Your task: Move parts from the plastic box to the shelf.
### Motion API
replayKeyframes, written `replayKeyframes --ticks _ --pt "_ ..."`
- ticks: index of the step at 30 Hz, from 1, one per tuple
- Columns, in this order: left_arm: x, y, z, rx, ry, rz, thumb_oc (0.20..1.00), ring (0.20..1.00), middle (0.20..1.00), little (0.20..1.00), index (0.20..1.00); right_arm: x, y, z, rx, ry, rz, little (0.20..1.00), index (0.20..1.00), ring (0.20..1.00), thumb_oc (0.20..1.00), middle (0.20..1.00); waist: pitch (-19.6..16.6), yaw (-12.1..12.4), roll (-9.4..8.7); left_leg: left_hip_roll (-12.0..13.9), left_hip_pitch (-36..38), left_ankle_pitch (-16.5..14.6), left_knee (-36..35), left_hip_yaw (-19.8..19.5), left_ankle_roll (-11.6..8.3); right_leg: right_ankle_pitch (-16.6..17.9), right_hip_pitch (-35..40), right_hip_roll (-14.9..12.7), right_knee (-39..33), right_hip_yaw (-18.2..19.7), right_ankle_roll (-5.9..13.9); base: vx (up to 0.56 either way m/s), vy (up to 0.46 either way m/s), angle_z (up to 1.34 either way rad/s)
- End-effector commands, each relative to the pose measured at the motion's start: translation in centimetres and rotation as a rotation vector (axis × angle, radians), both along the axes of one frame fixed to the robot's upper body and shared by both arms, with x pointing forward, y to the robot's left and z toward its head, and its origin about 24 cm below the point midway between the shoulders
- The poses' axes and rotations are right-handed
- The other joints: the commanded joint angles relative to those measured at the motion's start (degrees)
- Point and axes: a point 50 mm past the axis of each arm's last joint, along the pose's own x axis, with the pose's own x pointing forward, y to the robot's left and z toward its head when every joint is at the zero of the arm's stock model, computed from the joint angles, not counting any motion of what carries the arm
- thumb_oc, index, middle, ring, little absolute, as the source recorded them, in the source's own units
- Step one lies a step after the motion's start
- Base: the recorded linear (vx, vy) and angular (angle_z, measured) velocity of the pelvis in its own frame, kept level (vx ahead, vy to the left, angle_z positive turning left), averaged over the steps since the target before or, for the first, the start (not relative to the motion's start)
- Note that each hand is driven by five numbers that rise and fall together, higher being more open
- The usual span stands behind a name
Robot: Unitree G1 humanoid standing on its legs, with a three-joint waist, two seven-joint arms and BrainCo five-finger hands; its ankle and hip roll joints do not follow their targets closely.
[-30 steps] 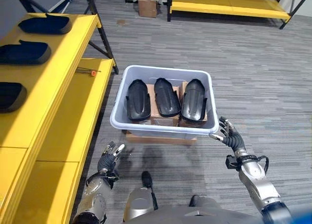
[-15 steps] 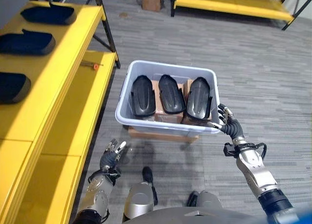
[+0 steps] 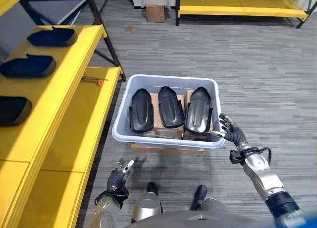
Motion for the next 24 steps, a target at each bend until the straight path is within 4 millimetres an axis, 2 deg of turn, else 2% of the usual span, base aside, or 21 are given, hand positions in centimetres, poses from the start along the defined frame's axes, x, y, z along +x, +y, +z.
replayKeyframes --ticks 1,4,6,7,8,9,10,11,12,13,15,18,20,24 --pt "2.5 0.1 1.7 0.017 -0.108 -0.063 1.000 1.000 1.000 1.000 1.000 0.9 0.6 1.7 0.032 -0.083 -0.002 1.000 1.000 1.000 1.000 1.000 -0.1 0.2 -1.72 -0.4 -0.3 -1.3 1.3 -2.7 -0.11 -6.4 -0.9 -2.9 10.2 1.4 3.21 0.09 -0.154 -0.04" --pt "2.9 0.1 1.9 -0.013 -0.121 -0.041 1.000 1.000 1.000 1.000 1.000 0.6 0.9 1.4 0.052 -0.082 0.004 1.000 1.000 1.000 1.000 1.000 -0.2 -0.7 -1.30 -0.6 -0.5 -3.0 4.6 -1.5 0.13 -7.4 -0.9 -3.0 11.7 1.2 2.44 0.06 -0.152 0.03" --pt "3.2 -0.1 2.1 -0.049 -0.126 -0.018 1.000 1.000 1.000 1.000 1.000 0.7 1.1 1.6 0.013 -0.075 0.025 1.000 1.000 1.000 1.000 1.000 -0.1 -1.3 -1.44 -0.8 -2.3 -5.9 11.4 -0.7 0.42 -8.0 -1.7 -3.8 12.9 1.5 1.59 -0.07 -0.042 0.03" --pt "3.5 -0.5 2.0 -0.075 -0.120 -0.026 1.000 1.000 1.000 1.000 1.000 1.0 1.6 1.8 -0.018 -0.089 0.086 1.000 1.000 1.000 1.000 1.000 0.9 -0.6 -1.69 -0.2 -7.7 -3.1 20.3 -4.9 -0.77 -6.9 -2.0 -3.7 12.5 3.3 -0.09 -0.09 0.034 0.00" --pt "3.5 -0.7 2.0 -0.058 -0.115 -0.044 1.000 1.000 1.000 1.000 1.000 1.1 1.7 1.8 -0.027 -0.084 0.091 1.000 1.000 1.000 1.000 1.000 1.0 -0.7 -1.72 0.8 -8.0 -2.4 20.5 -5.0 -1.17 -7.0 -1.9 -3.7 12.5 3.9 -0.18 -0.05 0.107 -0.11" --pt "3.6 -0.8 2.0 -0.025 -0.118 -0.079 1.000 1.000 1.000 1.000 1.000 1.1 1.6 1.7 -0.032 -0.076 0.089 1.000 1.000 1.000 1.000 1.000 0.9 -0.8 -1.59 2.0 -7.5 -1.7 18.5 -4.9 -1.38 -7.2 -1.8 -3.7 12.7 4.4 -0.08 0.04 0.251 -0.33" --pt "3.8 -1.0 2.2 0.015 -0.128 -0.136 1.000 1.000 1.000 1.000 1.000 1.2 1.3 1.7 -0.027 -0.056 0.077 1.000 1.000 1.000 1.000 1.000 0.3 -1.3 -1.32 4.3 -6.1 0.0 14.7 -4.2 -1.96 -7.5 -1.9 -4.0 13.1 4.7 0.24 0.05 0.368 -0.44" --pt "3.8 -1.2 2.2 0.020 -0.125 -0.167 1.000 1.000 1.000 1.000 1.000 1.1 1.1 1.7 -0.026 -0.048 0.063 1.000 1.000 1.000 1.000 1.000 -0.1 -1.7 -0.83 6.2 -5.2 2.6 11.5 -4.6 -2.84 -7.8 -2.3 -4.3 13.6 5.2 0.54 0.06 0.454 -0.29" --pt "3.6 -1.3 2.2 0.022 -0.117 -0.187 1.000 1.000 1.000 1.000 1.000 1.1 0.9 1.6 -0.031 -0.044 0.055 1.000 1.000 1.000 1.000 1.000 -0.2 -1.7 -0.14 7.8 -5.9 6.4 9.7 -7.6 -3.82 -7.8 -2.6 -4.1 13.8 6.8 0.70 0.05 0.404 -0.06" --pt "3.6 -1.3 2.1 0.033 -0.118 -0.192 1.000 1.000 1.000 1.000 1.000 1.2 0.6 1.6 -0.034 -0.039 0.054 1.000 1.000 1.000 1.000 1.000 -0.5 -1.9 -0.42 7.1 -4.9 3.6 9.0 -8.0 -3.06 -7.6 -2.6 -5.0 13.9 7.6 1.33 0.04 0.375 0.07" --pt "4.2 -0.9 2.7 0.109 -0.145 -0.216 1.000 1.000 1.000 1.000 1.000 1.3 -0.1 1.4 -0.094 -0.037 0.007 1.000 1.000 1.000 1.000 1.000 -0.8 -2.2 -0.19 6.2 -3.7 1.3 6.5 -8.3 -2.86 -7.2 -3.7 -6.5 15.0 8.2 2.96 0.02 0.344 -0.23" --pt "4.5 -0.3 3.1 0.168 -0.163 -0.200 1.000 1.000 1.000 1.000 1.000 0.7 -1.3 0.6 -0.078 -0.010 -0.076 1.000 1.000 1.000 1.000 1.000 -0.7 -3.1 -0.26 5.7 -1.5 1.1 4.2 -6.3 -2.70 -6.2 -3.2 -7.6 15.2 7.4 4.33 0.05 0.218 -0.25" --pt "4.5 1.7 3.9 0.283 -0.191 -0.155 1.000 1.000 1.000 1.000 1.000 0.3 -1.6 0.1 -0.077 -0.007 -0.084 1.000 1.000 1.000 1.000 1.000 -0.5 -3.1 -1.04 4.8 -0.6 0.7 3.5 -5.2 -2.06 -4.5 -2.5 -7.8 13.5 8.4 5.43 0.07 0.067 0.15" --pt "3.8 3.3 4.1 0.269 -0.184 -0.134 1.000 1.000 1.000 1.000 1.000 0.3 -2.3 0.2 -0.081 -0.013 -0.111 1.000 1.000 1.000 1.000 1.000 -0.3 -2.2 -1.56 5.1 0.2 0.6 2.6 -4.6 -1.88 -3.7 -2.0 -7.9 12.2 8.3 6.31 0.03 -0.032 0.02"
